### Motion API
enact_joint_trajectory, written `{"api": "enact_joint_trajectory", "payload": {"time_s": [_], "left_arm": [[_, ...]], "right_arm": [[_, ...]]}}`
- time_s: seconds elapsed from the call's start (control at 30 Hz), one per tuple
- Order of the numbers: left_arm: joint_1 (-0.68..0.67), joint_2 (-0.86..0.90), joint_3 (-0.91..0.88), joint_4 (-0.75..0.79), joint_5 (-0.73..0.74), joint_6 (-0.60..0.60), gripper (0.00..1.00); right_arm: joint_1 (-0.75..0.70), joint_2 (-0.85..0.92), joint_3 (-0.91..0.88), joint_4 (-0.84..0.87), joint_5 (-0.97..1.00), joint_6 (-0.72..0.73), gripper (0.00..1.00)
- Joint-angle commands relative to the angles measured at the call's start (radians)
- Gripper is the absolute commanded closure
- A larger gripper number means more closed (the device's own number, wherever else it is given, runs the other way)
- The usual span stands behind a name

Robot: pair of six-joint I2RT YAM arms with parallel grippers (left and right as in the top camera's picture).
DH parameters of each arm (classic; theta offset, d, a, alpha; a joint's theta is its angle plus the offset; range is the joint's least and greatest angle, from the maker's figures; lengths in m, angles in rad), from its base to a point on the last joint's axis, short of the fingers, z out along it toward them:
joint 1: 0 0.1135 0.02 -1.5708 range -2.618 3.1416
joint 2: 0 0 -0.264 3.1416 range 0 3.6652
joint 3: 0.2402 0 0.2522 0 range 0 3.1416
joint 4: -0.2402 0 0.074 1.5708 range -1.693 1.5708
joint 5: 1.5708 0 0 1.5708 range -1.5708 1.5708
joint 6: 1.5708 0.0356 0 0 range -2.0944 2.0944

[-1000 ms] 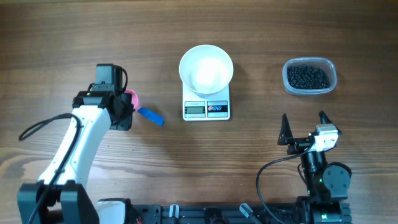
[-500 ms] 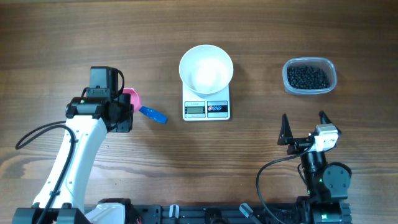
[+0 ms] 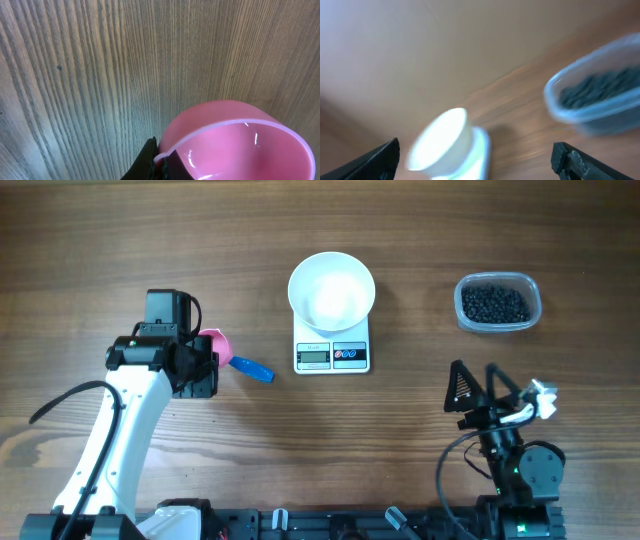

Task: Scoop item into bowl and weigh 150g on scale
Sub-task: 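Rotate the right gripper sideways and move it toward the scoop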

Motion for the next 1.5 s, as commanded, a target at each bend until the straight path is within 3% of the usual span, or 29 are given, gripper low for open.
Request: {"api": "enact_joint_trajectory", "payload": {"time_s": [0.0, 0.03, 0.07, 0.13, 0.2, 0.3, 0.4, 0.6, 0.73, 1.07, 1.27, 1.47], "left_arm": [[0.008, -0.014, -0.003, -0.002, 0.012, -0.020, 0.96], [0.008, -0.014, -0.003, -0.002, 0.023, -0.020, 0.96], [0.008, -0.014, -0.003, -0.002, 0.023, -0.020, 0.96], [0.008, -0.014, -0.003, -0.002, 0.023, -0.020, 0.96], [0.008, -0.014, -0.003, -0.002, 0.023, -0.020, 0.96], [0.008, -0.014, -0.003, -0.002, 0.023, -0.020, 0.96], [0.008, -0.014, -0.003, -0.002, 0.026, -0.020, 0.96], [0.008, -0.014, -0.003, -0.002, 0.037, -0.020, 0.96], [0.008, -0.014, -0.003, -0.002, 0.041, -0.020, 0.96], [0.008, -0.014, -0.003, -0.027, 0.050, -0.020, 0.96], [0.008, -0.014, -0.003, -0.027, 0.057, -0.020, 0.96], [0.008, -0.014, -0.003, -0.027, 0.065, -0.020, 0.96]], "right_arm": [[0.002, 0.027, -0.001, 0.013, -0.156, 0.613, 0.00], [0.002, 0.032, -0.001, 0.016, -0.211, 0.795, 0.00], [0.002, 0.034, -0.001, 0.016, -0.229, 0.867, 0.00], [0.002, 0.034, -0.001, 0.020, -0.242, 0.893, 0.00], [0.002, 0.034, -0.001, 0.021, -0.266, 0.848, 0.00], [0.002, 0.034, -0.001, 0.021, -0.321, 0.628, 0.00], [0.002, 0.034, -0.001, 0.039, -0.431, 0.544, 0.00], [0.002, 0.034, 0.047, 0.035, -0.462, 0.496, 0.01], [0.002, 0.054, 0.111, -0.074, -0.462, 0.444, 0.00], [0.002, 0.317, 0.326, -0.296, -0.568, 0.243, 0.00], [0.002, 0.525, 0.346, -0.247, -0.800, 0.210, 0.00], [0.002, 0.592, 0.346, -0.117, -0.875, 0.215, 0.00]]}}
